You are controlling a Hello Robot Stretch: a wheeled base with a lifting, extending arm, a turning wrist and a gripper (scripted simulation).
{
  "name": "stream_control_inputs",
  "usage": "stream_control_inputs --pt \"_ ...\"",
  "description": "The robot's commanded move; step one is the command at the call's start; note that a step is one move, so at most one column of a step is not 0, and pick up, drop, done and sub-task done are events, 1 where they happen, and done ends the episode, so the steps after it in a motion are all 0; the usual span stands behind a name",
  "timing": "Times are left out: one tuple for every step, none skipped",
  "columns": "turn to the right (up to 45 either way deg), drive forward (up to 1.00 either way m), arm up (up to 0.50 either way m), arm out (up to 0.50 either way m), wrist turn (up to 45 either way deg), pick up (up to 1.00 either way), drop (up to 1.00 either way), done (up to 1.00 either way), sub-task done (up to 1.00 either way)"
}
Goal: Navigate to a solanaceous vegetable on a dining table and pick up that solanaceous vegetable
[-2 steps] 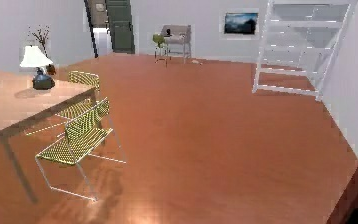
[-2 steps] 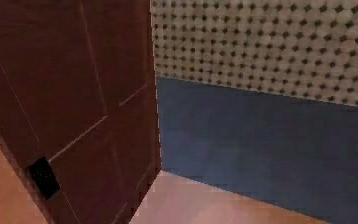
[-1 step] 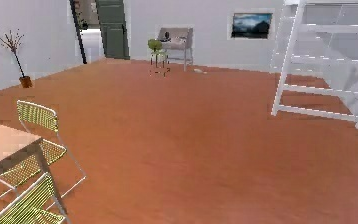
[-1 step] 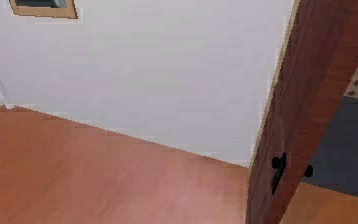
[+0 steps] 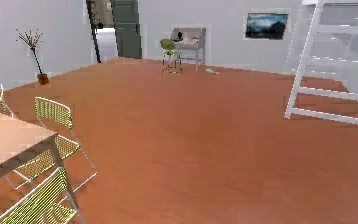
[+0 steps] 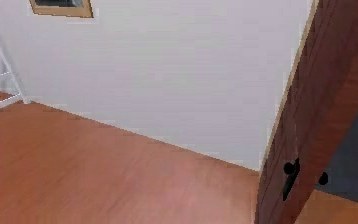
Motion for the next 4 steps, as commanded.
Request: stream_control_inputs --pt "0.0 0.75 0.00 0.00 0.0 0.00 0.00 0.00 0.00" --pt "-18.0 0.00 0.00 0.00 0.0 0.00 0.00 0.00 0.00" --pt "0.0 1.00 0.00 0.00 0.0 0.00 0.00 0.00 0.00" --pt "0.0 1.00 0.00 0.00 0.0 0.00 0.00 0.00 0.00"
